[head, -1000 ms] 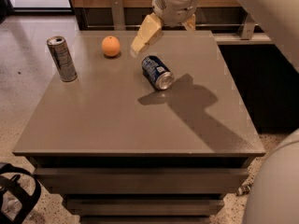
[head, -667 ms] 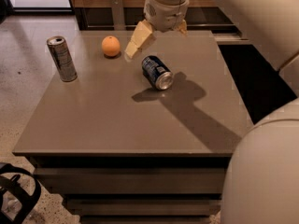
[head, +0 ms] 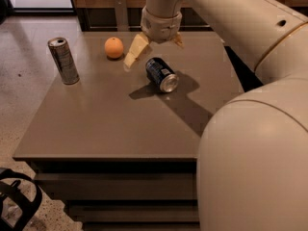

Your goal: Place pepsi can upright

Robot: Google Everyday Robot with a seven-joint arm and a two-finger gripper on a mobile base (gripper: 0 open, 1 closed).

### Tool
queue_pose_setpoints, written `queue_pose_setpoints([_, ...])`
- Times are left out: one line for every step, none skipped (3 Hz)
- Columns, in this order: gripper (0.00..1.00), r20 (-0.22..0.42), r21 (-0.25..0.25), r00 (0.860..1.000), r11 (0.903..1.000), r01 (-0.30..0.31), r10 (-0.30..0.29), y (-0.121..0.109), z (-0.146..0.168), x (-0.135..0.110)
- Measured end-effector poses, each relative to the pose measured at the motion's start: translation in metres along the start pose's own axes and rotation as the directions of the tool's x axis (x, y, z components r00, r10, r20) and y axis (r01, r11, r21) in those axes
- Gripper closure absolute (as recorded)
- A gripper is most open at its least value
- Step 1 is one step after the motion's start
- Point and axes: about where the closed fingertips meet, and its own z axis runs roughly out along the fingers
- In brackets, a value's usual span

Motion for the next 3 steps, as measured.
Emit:
queue_pose_setpoints([0.0,-0.033,-0.005,0.998,0.9988,-0.048,0.047,-0.011,0.019,0.0])
queue_pose_setpoints([0.0,-0.058,-0.004,0.994,0.9957,-0.093,0.092,-0.019,0.032,-0.001])
queue_pose_setpoints([0.0,-0.073,-0.003,0.99,0.9925,-0.123,0.122,-0.025,0.04,-0.002])
